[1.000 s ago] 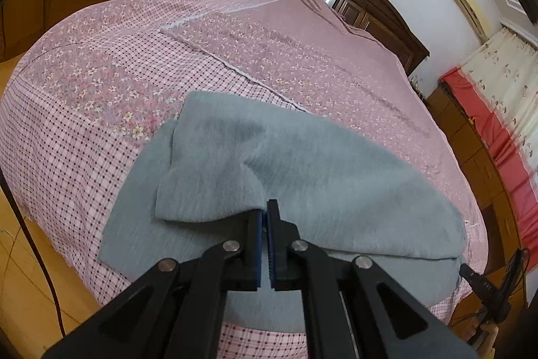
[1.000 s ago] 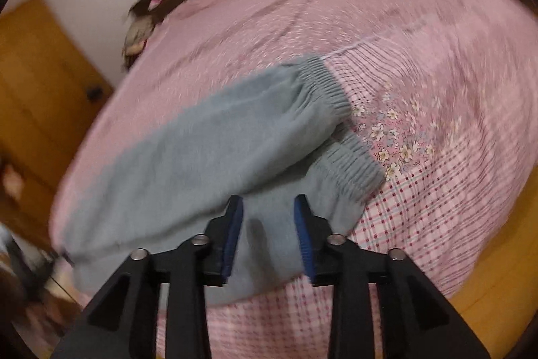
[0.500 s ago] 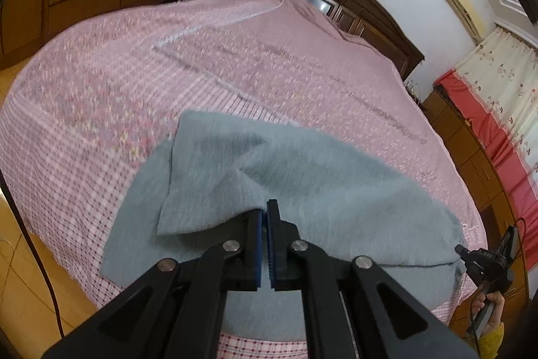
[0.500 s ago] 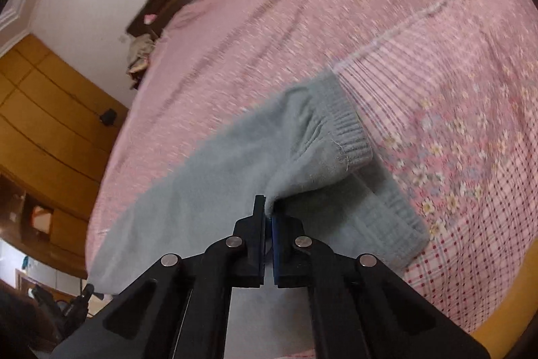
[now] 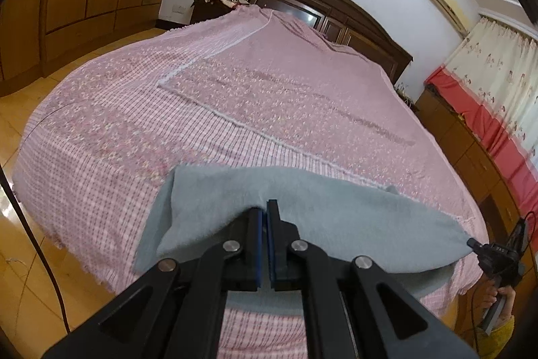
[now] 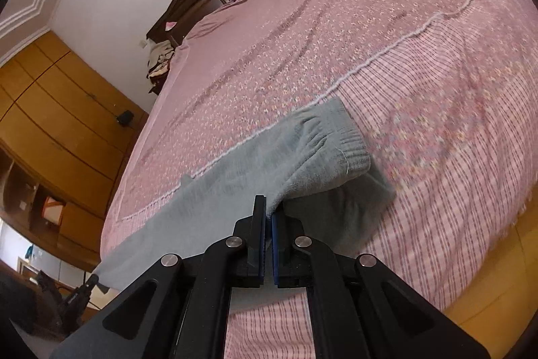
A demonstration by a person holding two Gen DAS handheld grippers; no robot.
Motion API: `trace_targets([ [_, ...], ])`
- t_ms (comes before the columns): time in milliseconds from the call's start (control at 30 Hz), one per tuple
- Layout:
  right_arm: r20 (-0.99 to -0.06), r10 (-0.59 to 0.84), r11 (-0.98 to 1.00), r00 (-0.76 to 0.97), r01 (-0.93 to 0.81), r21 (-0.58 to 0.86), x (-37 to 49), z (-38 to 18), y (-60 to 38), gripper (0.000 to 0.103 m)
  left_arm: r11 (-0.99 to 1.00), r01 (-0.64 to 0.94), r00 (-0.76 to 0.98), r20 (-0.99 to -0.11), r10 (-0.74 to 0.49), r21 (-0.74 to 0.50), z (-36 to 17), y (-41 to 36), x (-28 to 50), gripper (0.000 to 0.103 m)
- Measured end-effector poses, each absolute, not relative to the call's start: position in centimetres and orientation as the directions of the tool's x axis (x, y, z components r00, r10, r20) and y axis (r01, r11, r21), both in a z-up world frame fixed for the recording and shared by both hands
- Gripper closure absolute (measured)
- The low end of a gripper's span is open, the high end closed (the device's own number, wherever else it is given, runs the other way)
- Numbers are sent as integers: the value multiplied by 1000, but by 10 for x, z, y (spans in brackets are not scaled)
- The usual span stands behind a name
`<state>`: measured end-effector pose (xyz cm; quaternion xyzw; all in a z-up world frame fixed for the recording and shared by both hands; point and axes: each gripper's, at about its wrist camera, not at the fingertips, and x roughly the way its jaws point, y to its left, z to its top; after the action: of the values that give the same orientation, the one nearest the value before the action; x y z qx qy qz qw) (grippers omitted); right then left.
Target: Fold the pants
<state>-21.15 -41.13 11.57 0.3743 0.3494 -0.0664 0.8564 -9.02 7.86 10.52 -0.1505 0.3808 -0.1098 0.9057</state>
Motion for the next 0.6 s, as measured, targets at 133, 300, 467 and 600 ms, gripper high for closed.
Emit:
trace_targets([
  [133,-661,144,721,737,380,580,-219,108,-412,99,934,75,654,-690,-311,-350,94,82,-100,100],
  [300,-685,129,735,717,394,551,-227,100,-406,99,939,62,621,-724,-301,-338,79,81,-106,100],
  [467,-708,108,744,698,416,523,-231,91,-400,99,943,46,595,-749,-291,-330,62,80,-106,100],
  [600,-727,101,743,679,434,509,-234,82,-398,99,944,37,578,-763,-289,-329,52,81,-105,100],
])
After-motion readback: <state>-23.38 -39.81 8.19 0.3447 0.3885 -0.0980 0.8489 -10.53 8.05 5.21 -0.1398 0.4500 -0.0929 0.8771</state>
